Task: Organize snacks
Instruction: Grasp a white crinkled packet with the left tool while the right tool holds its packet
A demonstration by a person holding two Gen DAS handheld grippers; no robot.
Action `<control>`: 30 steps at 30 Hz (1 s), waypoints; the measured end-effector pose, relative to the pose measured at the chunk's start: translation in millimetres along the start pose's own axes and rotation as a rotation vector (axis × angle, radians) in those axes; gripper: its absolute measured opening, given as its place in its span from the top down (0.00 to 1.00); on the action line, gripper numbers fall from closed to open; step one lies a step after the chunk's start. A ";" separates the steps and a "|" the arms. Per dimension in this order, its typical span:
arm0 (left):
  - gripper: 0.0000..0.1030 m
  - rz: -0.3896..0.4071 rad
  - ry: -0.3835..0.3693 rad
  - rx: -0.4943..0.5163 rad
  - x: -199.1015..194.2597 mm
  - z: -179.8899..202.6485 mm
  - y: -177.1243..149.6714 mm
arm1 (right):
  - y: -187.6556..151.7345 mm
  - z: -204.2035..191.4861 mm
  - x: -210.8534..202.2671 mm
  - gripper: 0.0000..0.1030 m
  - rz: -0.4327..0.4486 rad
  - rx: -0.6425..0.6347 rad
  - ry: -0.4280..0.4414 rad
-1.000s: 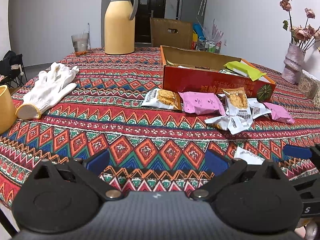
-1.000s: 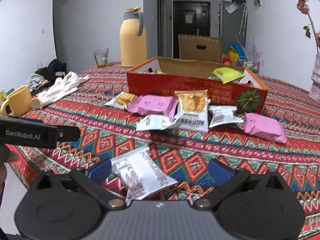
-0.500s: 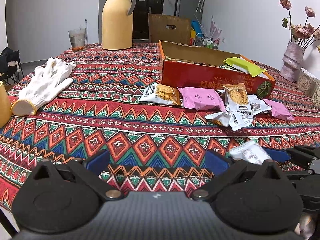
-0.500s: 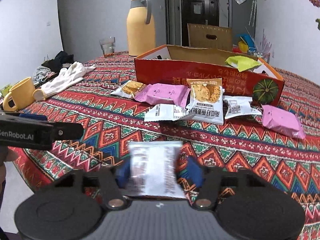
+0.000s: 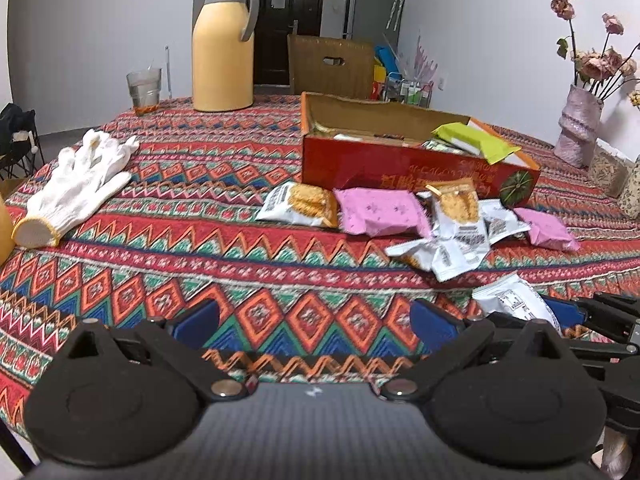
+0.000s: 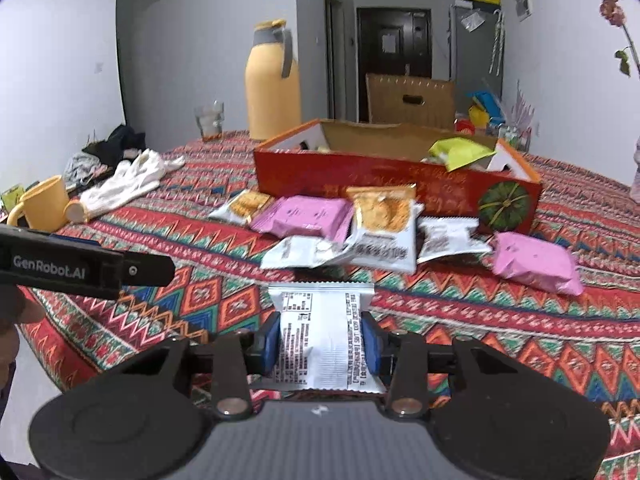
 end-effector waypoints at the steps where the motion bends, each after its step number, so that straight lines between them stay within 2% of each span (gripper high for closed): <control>1: 0.00 0.003 -0.002 -0.001 -0.1 2.1 2.4 | 1.0 4.1 -1.9 0.62 0.011 0.004 -0.006; 8: 0.00 0.014 -0.007 -0.008 5.9 20.8 23.6 | 10.7 39.9 -14.5 0.62 0.078 0.052 -0.050; 13: 0.00 -0.009 -0.008 -0.015 20.6 38.4 39.6 | 16.6 70.4 -18.7 0.61 0.119 0.098 -0.086; 23: 0.00 -0.134 0.036 -0.043 70.3 68.5 55.1 | 13.0 120.9 -6.0 0.61 0.133 0.196 -0.115; 30: 0.00 -0.189 0.071 0.003 87.5 84.3 46.6 | 9.8 126.2 -0.8 0.61 0.135 0.209 -0.085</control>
Point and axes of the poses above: each gripper's, at about its wrist camera, not at the fingertips, and x roughly the way its jaws point, z to its right, y to its top, the point moved 8 cm from there along x, roughly the way its jaws point, and after that the axes turned 3 degrees about -z, right-handed, at the moved point
